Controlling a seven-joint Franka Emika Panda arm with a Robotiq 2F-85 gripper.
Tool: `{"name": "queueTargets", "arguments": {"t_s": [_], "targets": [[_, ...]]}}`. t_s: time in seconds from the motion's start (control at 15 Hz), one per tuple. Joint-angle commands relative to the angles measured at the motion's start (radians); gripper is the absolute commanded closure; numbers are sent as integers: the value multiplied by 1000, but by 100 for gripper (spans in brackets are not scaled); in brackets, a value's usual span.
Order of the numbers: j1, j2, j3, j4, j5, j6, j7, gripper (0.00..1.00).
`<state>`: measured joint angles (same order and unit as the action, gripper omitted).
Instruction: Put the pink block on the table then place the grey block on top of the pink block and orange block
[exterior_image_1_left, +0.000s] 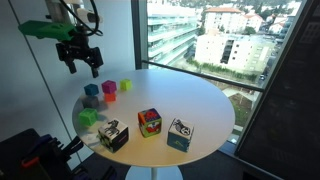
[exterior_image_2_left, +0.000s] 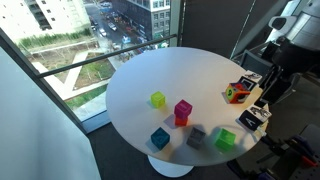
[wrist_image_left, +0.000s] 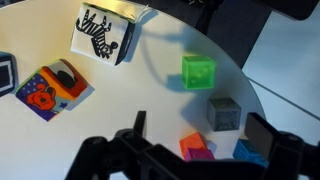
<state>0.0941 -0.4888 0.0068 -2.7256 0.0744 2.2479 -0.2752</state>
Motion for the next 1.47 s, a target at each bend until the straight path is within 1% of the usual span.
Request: {"name": "queueTargets", "arguments": {"t_s": [0.0,0.33,0.8,1.13,1.4], "targets": [[10,0,-10,1,-6,-2,5,0],[17,36,4,-6,-11,30,13,0],[22,156,29,19,-6,151,64,0],[28,256,48,76,3,200,114,0],[28,329,66,147,-1,201,160,0]]}}
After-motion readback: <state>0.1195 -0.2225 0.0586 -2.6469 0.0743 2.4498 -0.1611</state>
